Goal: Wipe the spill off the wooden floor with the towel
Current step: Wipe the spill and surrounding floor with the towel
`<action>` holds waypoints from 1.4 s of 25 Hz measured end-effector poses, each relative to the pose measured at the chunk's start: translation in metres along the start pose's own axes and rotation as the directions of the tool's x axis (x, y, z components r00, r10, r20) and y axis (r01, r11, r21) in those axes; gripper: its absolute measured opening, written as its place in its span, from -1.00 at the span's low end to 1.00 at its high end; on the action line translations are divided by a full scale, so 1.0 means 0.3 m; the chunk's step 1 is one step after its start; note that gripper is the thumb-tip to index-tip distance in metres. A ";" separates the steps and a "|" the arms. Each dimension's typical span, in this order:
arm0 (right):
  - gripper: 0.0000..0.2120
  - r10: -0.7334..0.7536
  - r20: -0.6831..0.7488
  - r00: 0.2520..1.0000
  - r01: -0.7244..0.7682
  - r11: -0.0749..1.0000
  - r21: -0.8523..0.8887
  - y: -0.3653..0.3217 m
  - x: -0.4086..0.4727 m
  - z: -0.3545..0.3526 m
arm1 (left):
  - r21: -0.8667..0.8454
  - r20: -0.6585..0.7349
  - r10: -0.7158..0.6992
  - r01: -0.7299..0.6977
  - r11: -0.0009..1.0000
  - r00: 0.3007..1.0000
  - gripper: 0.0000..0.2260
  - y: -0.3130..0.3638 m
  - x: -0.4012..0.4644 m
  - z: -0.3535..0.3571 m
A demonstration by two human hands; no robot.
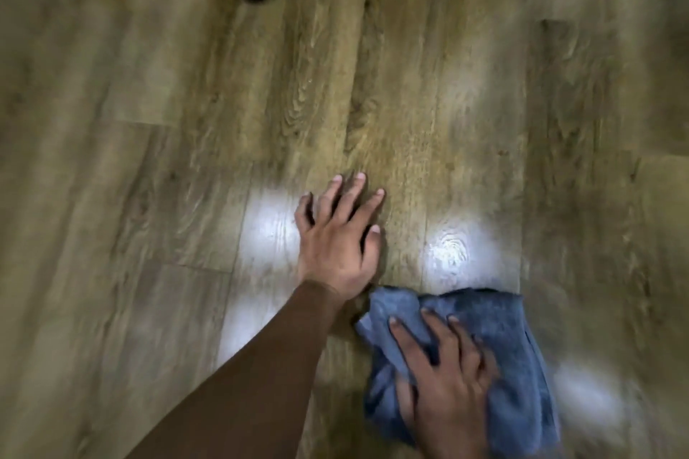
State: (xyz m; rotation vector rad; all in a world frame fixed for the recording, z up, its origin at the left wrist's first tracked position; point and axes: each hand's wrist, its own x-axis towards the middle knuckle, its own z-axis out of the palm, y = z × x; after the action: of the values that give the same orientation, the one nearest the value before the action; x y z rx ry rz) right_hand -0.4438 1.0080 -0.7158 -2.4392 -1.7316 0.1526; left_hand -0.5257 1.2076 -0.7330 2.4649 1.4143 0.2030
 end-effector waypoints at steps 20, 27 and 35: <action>-0.62 0.192 -0.169 0.967 -0.197 0.980 -0.010 -0.425 1.176 0.134 | 0.004 -0.259 -0.645 0.669 0.743 0.719 -0.58 -0.759 -0.188 -0.171; -0.53 -0.382 -0.019 0.924 0.382 0.924 -0.005 -0.863 0.859 0.176 | 0.002 -0.264 -0.637 0.661 0.751 0.724 -0.58 -0.764 -0.194 -0.175; -0.46 -0.461 0.107 0.881 0.467 0.884 -0.034 -0.558 0.597 0.143 | -0.049 -0.164 -0.538 0.538 0.842 0.827 -0.66 -0.848 -0.233 -0.274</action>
State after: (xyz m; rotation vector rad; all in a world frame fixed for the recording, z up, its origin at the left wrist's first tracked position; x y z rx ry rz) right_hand -0.5473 1.2339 -0.7279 -1.9989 -2.3351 0.1649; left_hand -0.7915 1.2831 -0.7347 1.9721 2.1159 0.2926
